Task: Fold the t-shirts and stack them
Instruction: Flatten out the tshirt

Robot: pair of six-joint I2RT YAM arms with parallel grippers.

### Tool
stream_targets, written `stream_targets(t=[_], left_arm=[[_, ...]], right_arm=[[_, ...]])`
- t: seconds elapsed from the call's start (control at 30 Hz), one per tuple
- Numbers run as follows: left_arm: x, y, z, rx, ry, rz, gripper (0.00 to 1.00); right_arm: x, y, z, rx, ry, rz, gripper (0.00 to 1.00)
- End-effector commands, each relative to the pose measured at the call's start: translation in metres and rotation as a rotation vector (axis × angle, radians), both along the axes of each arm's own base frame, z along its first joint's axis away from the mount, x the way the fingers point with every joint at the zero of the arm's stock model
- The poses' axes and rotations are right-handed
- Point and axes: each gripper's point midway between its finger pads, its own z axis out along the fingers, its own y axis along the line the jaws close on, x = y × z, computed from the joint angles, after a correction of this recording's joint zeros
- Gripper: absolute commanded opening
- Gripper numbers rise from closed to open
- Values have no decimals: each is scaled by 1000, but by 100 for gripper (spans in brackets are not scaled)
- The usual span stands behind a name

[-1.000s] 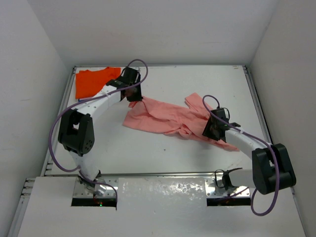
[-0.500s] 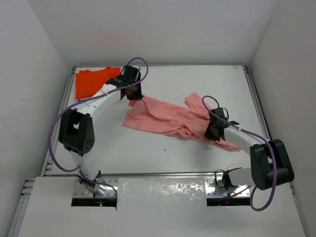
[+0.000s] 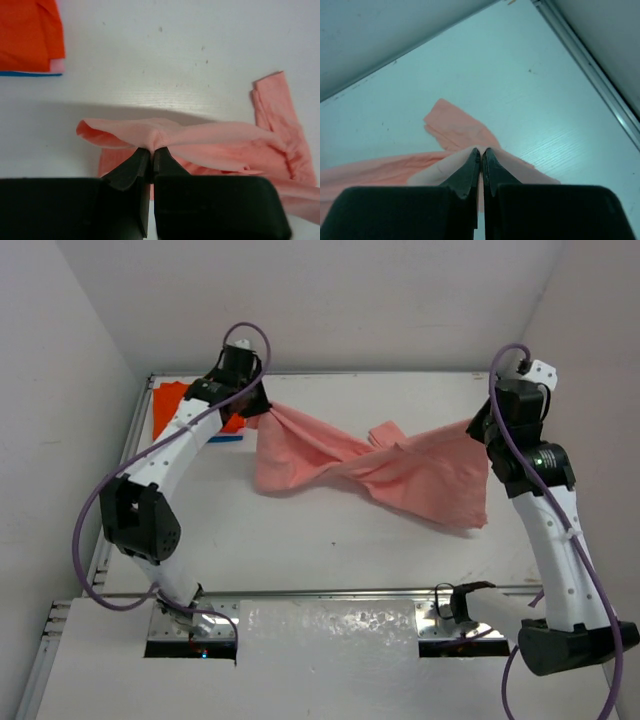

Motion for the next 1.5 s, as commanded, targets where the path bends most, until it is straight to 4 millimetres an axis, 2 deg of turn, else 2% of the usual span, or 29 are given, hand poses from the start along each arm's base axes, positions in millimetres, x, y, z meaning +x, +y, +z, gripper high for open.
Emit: stream_targets(t=[0.0,0.1,0.13,0.23,0.33,0.43,0.47,0.53,0.57,0.6,0.63,0.67,0.7,0.73,0.8,0.83,0.97,1.0,1.03,1.07,1.1,1.17,1.2,1.3,1.4,1.47], left_arm=[[6,26,85,-61,-195,136,0],[4,36,82,-37,-185,175,0],[2,39,75,-22,-163,185,0],[2,43,45,16,-119,190,0],[4,39,6,39,-40,170,0],[9,27,-31,28,22,111,0],[22,20,-28,4,-28,86,0],[35,1,-27,-70,-70,-7,0],[43,-9,-19,-112,-111,-41,0],[57,-19,-3,-154,-184,-69,0],[62,-31,-4,-193,-182,-114,0],[73,-37,22,-216,-237,-127,0],[76,-40,33,-231,-250,-136,0],[83,-42,53,-250,-286,-127,0],[82,-39,62,-257,-269,-91,0],[83,-38,74,-262,-279,-77,0],[60,-28,81,-265,-244,-36,0],[47,-24,99,-271,-274,-29,0],[39,-16,92,-252,-260,-2,0],[31,-12,96,-249,-263,7,0],[14,-4,110,-239,-278,21,0],[-2,12,107,-203,-267,80,0],[-20,20,113,-199,-255,101,0],[-49,38,107,-158,-185,176,0],[-58,42,114,-160,-183,195,0],[-47,37,124,-187,-232,184,0]], right_arm=[[-14,-18,8,-83,40,-48,0],[-22,-23,23,-82,1,-78,0],[-24,-24,24,-85,-2,-83,0],[-32,-26,24,-94,-3,-78,0],[-39,-23,20,-77,6,-69,0],[-47,-19,18,-38,-4,-58,0],[-48,-18,20,-28,-11,-56,0],[-54,-18,24,-26,-20,-53,0],[-56,-20,26,-28,-24,-58,0],[-58,-20,27,-33,-19,-60,0],[-59,-21,29,-33,-26,-62,0],[-61,-22,33,-38,-39,-59,0],[-63,-24,37,-42,-51,-66,0],[-64,-24,43,-42,-64,-69,0],[-66,-27,56,-52,-85,-73,0],[-66,-27,60,-59,-89,-73,0],[-69,-29,69,-62,-108,-79,0],[-70,-29,71,-59,-115,-80,0],[-71,-30,72,-60,-121,-84,0],[-72,-31,74,-60,-127,-86,0],[-74,-31,76,-59,-135,-86,0],[-77,-32,79,-57,-144,-91,0],[-79,-32,80,-57,-146,-93,0],[-83,-33,85,-47,-167,-100,0],[-86,-34,87,-47,-178,-104,0],[-88,-36,85,-50,-176,-108,0]])
